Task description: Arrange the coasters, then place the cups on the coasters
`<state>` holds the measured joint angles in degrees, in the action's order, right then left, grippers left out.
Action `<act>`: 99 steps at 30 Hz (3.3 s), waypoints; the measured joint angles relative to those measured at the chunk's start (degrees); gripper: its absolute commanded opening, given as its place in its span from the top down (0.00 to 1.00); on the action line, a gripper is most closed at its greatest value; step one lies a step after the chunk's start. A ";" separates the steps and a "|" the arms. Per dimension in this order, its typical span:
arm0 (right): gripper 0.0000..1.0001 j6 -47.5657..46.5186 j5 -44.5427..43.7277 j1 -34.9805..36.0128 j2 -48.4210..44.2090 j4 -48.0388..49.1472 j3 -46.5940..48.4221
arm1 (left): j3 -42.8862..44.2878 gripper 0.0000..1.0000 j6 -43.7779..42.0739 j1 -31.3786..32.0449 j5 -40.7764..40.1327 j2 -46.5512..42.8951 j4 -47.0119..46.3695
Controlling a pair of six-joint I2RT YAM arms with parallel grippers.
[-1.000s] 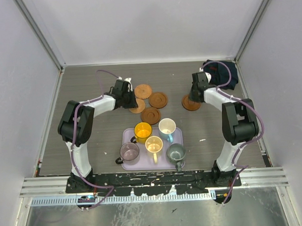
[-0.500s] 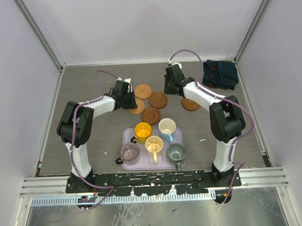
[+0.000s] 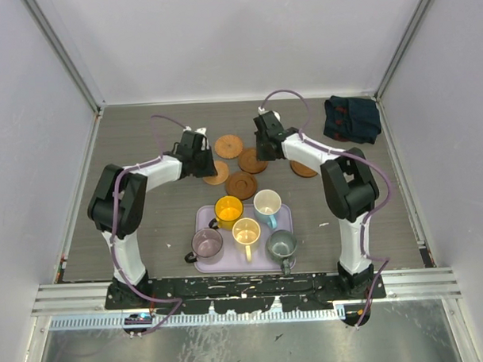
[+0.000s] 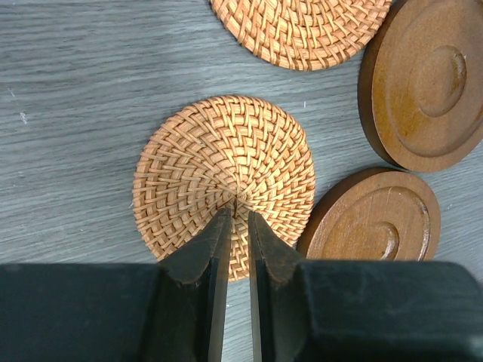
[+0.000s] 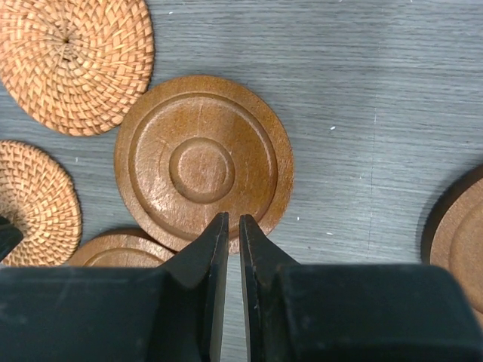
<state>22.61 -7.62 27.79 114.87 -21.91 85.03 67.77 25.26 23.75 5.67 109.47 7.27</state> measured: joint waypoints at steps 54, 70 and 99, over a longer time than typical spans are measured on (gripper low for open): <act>0.73 -2.84 3.82 4.20 24.41 -5.38 45.72 | -7.10 0.84 2.32 -8.31 2.99 -4.79 -2.03; 0.72 -3.04 11.19 4.42 30.80 -0.26 42.12 | -8.79 0.84 1.81 -8.46 8.76 -5.73 -1.27; 0.82 1.99 -1.53 -3.26 30.64 -0.87 39.54 | -1.97 0.82 1.27 -7.63 13.88 -0.28 1.36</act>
<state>24.60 -9.15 24.53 145.51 -22.79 124.57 65.80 26.52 16.12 19.55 109.19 8.62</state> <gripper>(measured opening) 0.193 0.174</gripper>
